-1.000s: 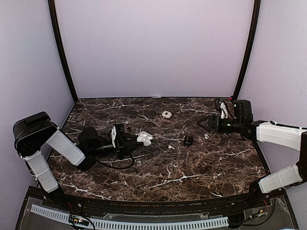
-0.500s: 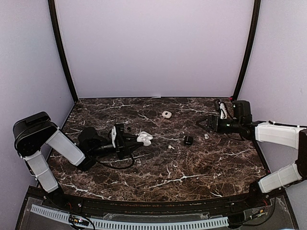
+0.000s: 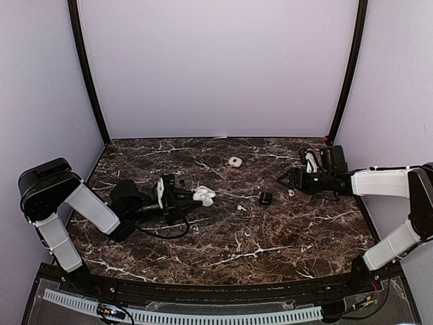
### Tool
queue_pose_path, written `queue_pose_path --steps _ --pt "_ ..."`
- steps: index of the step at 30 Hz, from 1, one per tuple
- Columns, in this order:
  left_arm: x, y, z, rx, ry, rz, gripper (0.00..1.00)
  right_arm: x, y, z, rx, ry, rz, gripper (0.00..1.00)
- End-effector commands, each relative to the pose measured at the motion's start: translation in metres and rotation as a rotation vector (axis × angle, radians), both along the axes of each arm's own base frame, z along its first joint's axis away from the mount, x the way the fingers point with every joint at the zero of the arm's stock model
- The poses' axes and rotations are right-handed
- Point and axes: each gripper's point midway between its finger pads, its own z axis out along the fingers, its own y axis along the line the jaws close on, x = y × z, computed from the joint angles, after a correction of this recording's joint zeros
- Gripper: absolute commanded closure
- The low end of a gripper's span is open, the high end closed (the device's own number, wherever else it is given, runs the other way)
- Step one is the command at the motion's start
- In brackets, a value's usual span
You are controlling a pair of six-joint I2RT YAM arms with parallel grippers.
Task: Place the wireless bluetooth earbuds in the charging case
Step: Pick up the right earbud from the center of the board.
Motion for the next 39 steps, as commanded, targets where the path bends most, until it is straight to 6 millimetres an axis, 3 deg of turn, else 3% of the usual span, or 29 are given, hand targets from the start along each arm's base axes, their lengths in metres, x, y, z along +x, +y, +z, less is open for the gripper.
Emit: queue_pose_path --steps 1,8,11,23,36,39 --pt "-0.003 0.0 0.006 -0.015 -0.011 -0.007 1.0 0.012 -0.028 -0.012 -0.119 0.037 -0.15 0.21" --pt "-0.003 -0.001 0.004 -0.012 -0.005 -0.015 1.0 0.015 -0.047 -0.03 -0.201 0.073 -0.244 0.57" --pt "-0.003 -0.002 0.003 -0.011 -0.004 -0.016 1.0 0.017 -0.047 -0.034 -0.209 0.084 -0.241 0.62" --pt "-0.002 -0.002 0.001 -0.005 0.0 -0.016 1.0 0.022 -0.042 -0.035 -0.195 0.093 -0.218 0.62" --pt "-0.003 -0.003 0.0 -0.005 0.006 -0.023 1.0 0.017 -0.039 -0.039 0.081 0.309 -0.414 0.55" --pt "-0.003 -0.003 0.001 -0.008 0.004 -0.023 1.0 0.019 -0.032 -0.026 0.113 0.214 -0.348 0.53"
